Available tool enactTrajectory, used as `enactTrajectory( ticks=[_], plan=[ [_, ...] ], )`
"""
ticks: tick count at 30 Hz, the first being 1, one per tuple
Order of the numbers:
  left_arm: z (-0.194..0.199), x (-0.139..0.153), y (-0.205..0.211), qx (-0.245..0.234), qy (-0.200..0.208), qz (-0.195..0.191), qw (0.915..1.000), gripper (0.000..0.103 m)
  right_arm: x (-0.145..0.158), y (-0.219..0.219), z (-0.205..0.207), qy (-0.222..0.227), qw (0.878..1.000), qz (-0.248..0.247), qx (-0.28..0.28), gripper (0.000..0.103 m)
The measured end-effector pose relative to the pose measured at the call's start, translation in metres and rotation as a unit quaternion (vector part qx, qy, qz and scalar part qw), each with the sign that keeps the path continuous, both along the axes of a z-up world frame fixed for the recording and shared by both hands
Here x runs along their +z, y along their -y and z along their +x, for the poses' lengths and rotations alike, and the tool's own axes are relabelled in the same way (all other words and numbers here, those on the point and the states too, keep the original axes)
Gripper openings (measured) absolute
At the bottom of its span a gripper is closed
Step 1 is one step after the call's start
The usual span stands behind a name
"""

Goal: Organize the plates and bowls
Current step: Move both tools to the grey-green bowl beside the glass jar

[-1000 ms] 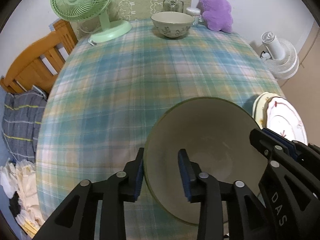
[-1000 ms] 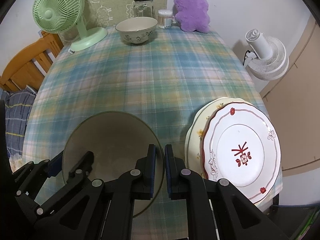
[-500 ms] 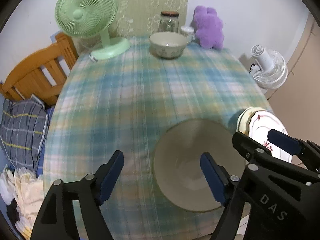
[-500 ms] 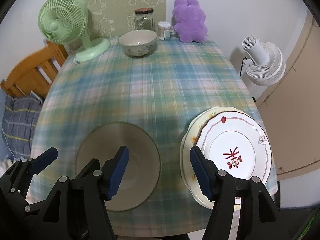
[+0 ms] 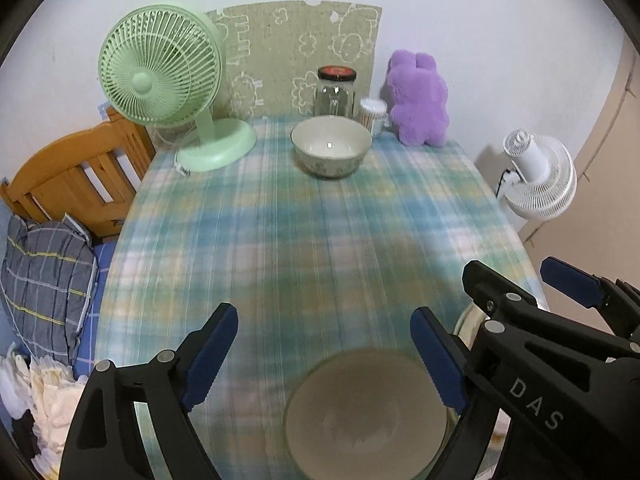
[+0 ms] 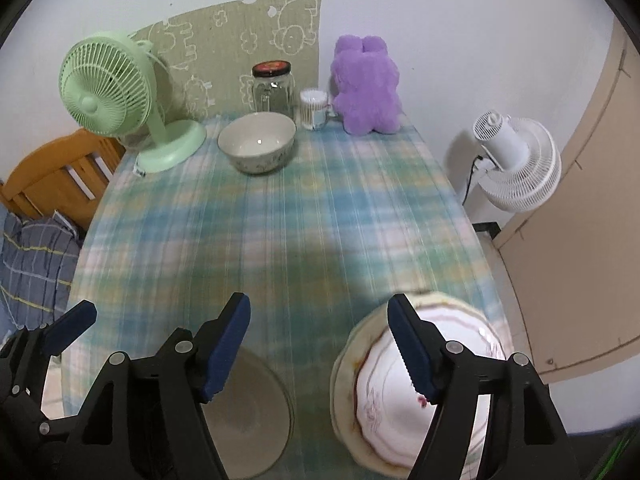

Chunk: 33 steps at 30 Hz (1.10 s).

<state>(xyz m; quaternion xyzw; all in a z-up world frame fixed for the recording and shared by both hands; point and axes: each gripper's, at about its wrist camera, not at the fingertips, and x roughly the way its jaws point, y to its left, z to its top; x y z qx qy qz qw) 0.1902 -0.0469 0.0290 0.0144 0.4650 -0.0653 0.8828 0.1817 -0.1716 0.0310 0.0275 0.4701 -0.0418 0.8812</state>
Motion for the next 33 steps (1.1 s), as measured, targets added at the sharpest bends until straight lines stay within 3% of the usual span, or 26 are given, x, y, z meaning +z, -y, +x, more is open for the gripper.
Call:
enactTrajectory(
  ticks=[10,20,28,33],
  plan=[
    [0.051,0.015,0.018,0.038,0.016,0.022,0.9989,0.090,0.021,0.013,0.062,0.028,0.998,-0.032,0.040,0.080],
    [0.108,0.012,0.038,0.085,0.032,0.048,0.9947,0.089,0.018,0.029,0.132,0.052,0.994,-0.033,0.095,0.080],
    [0.153,0.004,0.037,0.118,0.030,0.039,0.9918,0.086,0.008,0.032,0.181,0.056,0.990,0.001,0.132,0.080],
    [0.178,0.000,0.033,0.126,0.034,0.032,0.9909,0.078,0.004,0.031,0.208,0.063,0.988,0.033,0.135,0.080]
  ],
)
